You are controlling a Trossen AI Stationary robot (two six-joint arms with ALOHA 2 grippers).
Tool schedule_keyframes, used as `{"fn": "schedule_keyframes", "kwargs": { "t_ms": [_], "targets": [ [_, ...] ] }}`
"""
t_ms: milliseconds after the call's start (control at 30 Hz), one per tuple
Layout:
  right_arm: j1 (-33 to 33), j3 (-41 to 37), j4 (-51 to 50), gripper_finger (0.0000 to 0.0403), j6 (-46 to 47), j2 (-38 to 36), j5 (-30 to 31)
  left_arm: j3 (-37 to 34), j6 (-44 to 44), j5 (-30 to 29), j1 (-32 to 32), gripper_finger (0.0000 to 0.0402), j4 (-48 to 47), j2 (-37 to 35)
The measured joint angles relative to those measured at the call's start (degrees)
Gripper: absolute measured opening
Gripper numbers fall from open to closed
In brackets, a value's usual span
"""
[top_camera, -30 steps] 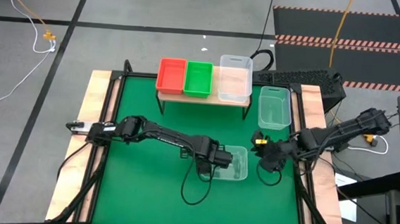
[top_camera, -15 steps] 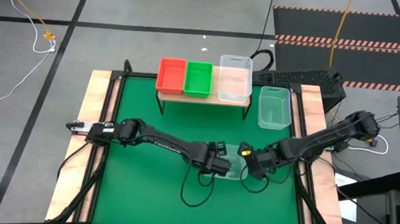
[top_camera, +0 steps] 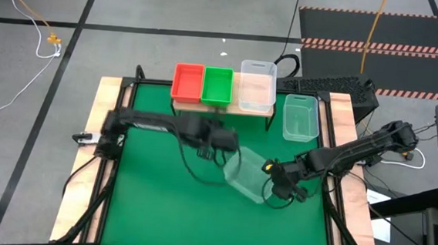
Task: Stack baskets on shelf by color
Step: Stack the bottom transparent bin on the transparent bin on the shelf
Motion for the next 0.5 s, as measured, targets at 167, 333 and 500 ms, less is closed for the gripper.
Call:
{"fn": "schedule_keyframes", "kwargs": {
  "t_ms": [167, 333, 500],
  "targets": [
    [2.2, 6.5, 0.9, 0.0002, 14.1, -5.6, -7.5, -5.6, -15.0, -0.4, 3.2, 0.0044, -2.1, -8.1],
    [2.7, 17.1, 0.7, 0.0001, 24.4, -9.2, -2.0, -20.1, -19.8, -4.3, 3.9, 0.0005, 4.4, -18.4],
    [-0.4, 29.8, -3.9, 0.0001, 27.5, -9.0, 15.5, -37.7, -20.9, -4.6, 6.2, 0.0022, 19.5, -29.0]
  ]
}}
